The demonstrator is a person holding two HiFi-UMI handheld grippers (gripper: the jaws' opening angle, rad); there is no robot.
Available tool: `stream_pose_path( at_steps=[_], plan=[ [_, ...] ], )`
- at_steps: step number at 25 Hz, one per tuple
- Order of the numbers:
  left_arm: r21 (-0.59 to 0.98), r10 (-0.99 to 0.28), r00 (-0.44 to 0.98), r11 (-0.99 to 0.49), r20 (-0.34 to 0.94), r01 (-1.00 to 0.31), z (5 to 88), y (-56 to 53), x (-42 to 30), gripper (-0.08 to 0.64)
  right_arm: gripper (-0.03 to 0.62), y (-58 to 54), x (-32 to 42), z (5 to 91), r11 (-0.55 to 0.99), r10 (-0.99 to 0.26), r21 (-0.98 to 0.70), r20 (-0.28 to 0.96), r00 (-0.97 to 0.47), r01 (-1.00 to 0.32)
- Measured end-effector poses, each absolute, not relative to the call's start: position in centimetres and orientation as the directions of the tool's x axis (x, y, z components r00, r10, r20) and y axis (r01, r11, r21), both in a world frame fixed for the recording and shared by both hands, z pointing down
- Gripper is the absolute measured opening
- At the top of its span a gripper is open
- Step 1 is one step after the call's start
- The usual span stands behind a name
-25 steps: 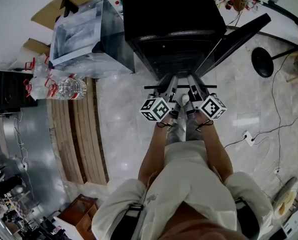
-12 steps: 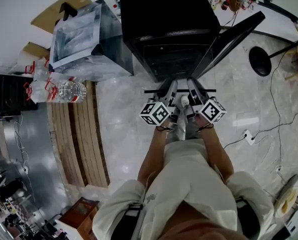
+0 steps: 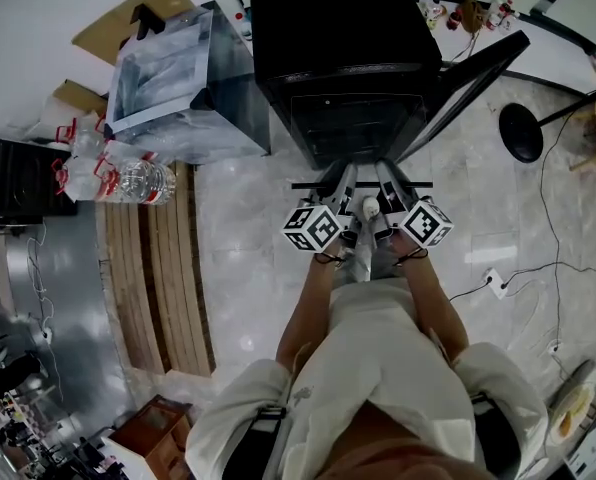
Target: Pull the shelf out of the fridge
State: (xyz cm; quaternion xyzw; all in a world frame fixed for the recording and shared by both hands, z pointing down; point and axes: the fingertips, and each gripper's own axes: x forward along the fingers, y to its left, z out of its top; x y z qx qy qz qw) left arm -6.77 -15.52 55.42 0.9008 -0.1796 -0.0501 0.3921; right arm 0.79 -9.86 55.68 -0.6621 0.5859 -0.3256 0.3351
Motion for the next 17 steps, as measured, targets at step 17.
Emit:
stream_pose_path(
  at_steps=[17],
  plan=[
    [0.737,-0.376,0.926,-0.613,0.044,-0.284,54.59,-15.58,-7.78,0.13,0.086,-10.07,-0.02,54.76,-0.092,-0.995,-0.814,0.051,0.086,-0.574]
  ],
)
